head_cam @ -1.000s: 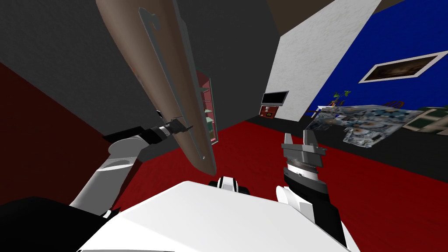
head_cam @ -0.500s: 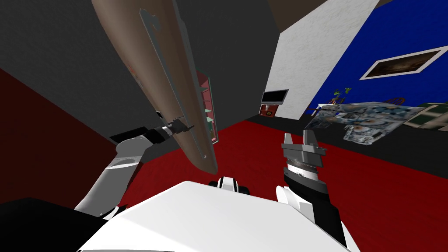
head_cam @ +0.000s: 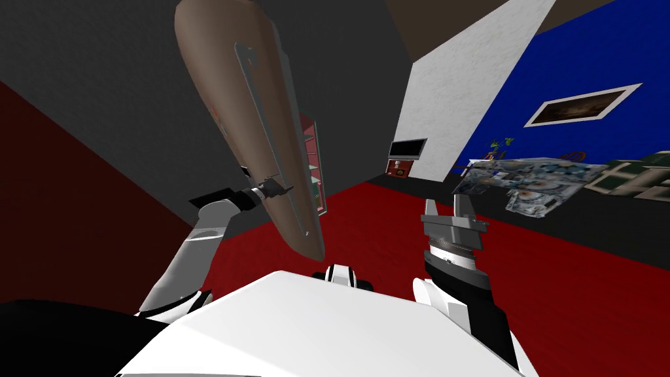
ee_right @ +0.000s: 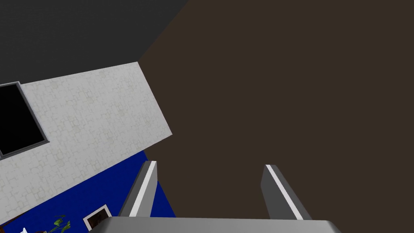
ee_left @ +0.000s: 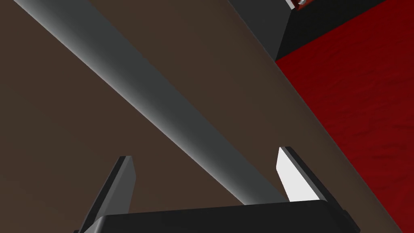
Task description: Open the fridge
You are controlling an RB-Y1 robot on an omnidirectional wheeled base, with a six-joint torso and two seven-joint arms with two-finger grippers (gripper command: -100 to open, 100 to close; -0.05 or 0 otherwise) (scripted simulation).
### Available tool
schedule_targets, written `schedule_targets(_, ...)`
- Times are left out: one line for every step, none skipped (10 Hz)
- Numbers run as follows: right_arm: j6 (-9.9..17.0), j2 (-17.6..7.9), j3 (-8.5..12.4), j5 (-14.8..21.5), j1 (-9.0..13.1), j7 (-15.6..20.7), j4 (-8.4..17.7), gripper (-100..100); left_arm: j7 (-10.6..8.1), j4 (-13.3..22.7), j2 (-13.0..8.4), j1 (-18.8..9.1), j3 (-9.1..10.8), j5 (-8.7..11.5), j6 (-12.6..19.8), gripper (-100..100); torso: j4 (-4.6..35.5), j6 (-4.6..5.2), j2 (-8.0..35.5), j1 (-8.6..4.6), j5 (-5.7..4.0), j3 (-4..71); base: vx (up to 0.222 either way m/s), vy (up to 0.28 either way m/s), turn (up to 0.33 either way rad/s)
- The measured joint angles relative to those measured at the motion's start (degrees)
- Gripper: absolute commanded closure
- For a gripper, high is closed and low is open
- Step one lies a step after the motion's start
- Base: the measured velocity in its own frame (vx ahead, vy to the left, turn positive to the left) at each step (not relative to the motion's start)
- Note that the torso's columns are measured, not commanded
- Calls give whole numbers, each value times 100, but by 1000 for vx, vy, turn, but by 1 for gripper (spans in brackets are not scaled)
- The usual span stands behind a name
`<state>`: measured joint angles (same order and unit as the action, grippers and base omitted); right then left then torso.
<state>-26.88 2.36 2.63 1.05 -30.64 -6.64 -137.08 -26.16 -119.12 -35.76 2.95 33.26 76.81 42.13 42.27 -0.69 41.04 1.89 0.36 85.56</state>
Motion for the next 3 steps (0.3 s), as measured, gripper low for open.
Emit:
schedule_targets(0, 0, 0, 0, 0, 0, 0, 0, -21, -27, 25, 14, 13, -20, -7, -100, 0, -2, 20, 18, 11, -16, 11, 12, -19)
schedule_targets(0, 0, 0, 0, 0, 0, 0, 0, -17, 7, 31, -35, -32, -49, -27, -100, 0, -7, 33, 34, 19, -25, -115, 84, 35)
schedule_targets(0, -1, 1, 0, 2, 0, 1, 0, -164, 65, 191, -216, -224, -237, -152, -100, -18, -1, 69, 42, 42, -56, -135, 132, -21)
